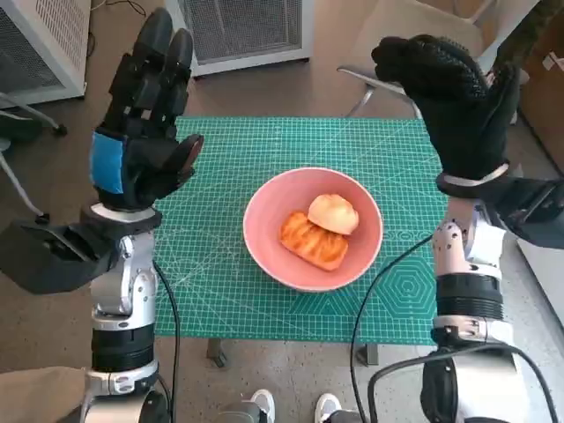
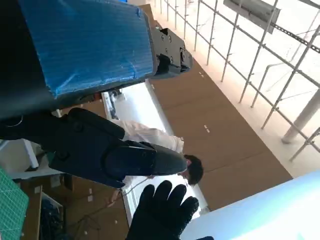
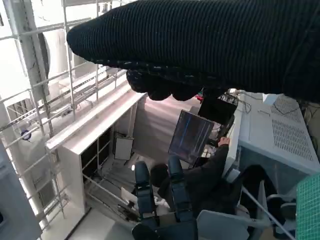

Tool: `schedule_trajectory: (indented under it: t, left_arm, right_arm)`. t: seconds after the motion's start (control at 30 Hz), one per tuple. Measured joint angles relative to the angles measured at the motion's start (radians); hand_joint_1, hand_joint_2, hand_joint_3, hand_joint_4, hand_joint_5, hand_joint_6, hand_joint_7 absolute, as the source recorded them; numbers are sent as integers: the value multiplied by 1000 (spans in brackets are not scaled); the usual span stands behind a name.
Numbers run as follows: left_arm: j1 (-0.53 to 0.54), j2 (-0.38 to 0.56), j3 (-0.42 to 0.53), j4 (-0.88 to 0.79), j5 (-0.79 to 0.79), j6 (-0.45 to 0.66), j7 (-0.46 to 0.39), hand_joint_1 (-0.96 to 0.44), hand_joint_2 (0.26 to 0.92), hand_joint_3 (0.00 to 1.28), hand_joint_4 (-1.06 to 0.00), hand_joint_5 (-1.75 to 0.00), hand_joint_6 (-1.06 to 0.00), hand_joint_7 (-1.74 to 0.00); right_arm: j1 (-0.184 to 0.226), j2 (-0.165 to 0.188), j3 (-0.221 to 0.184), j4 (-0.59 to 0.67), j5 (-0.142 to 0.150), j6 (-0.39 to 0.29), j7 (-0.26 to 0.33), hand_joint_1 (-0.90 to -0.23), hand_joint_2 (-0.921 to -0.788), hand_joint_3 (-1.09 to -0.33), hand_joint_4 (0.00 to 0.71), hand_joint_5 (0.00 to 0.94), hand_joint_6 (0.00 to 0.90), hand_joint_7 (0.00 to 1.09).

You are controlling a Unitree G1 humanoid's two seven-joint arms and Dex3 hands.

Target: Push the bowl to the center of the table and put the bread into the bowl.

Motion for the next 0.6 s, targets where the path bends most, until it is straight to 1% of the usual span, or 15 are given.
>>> schedule_trajectory:
  t: [0.43,0.6]
  left_arm:
    - [0,-12,-22,16,36,-58,18,-575,921,222,-104,-11,-234,-72]
    - [0,-12,-24,24,36,-58,17,-559,921,213,-105,-10,-233,-75]
  right_arm:
    - [0,1,4,-10,-1,2,-2,-625,-921,-553,183,0,247,124]
    - [2,1,9,-15,-8,2,-10,-628,-921,-554,182,0,247,125]
